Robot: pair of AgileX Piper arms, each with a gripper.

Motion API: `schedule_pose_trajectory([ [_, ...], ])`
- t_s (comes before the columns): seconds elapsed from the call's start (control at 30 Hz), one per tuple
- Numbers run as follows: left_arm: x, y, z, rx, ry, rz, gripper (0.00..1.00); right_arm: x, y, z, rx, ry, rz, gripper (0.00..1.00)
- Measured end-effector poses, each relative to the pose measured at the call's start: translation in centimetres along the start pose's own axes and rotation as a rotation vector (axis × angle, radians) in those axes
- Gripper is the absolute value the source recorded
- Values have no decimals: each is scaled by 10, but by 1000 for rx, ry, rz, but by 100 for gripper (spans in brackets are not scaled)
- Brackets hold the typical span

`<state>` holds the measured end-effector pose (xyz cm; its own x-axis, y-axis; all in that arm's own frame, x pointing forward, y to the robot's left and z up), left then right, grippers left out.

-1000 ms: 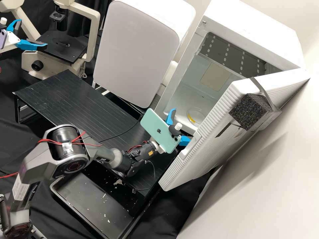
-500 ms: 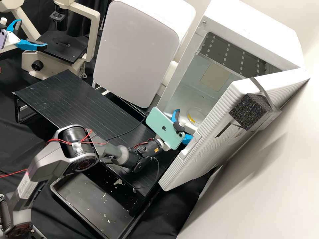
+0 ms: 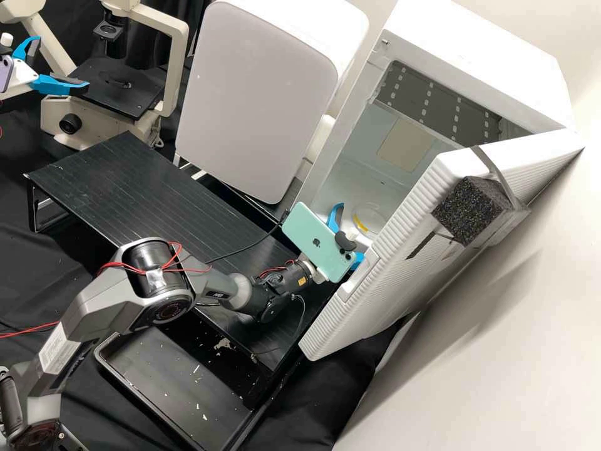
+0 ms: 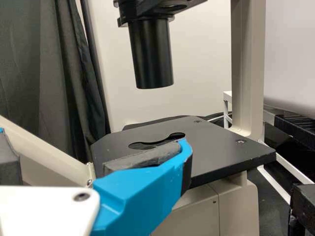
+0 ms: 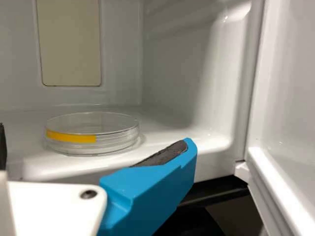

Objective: Take the petri dish out of the incubator

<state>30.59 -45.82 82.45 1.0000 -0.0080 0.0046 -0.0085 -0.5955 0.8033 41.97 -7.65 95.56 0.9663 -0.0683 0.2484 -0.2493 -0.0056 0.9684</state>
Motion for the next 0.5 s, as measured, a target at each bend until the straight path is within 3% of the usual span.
schedule_pose_trajectory([
  [0.23, 0, 0, 0, 0, 0, 0, 100, 11, 5, 8, 40, -2, -22, 100],
  [0.5, 0, 0, 0, 0, 0, 0, 100, 17, 13, 11, 19, -6, -23, 100],
])
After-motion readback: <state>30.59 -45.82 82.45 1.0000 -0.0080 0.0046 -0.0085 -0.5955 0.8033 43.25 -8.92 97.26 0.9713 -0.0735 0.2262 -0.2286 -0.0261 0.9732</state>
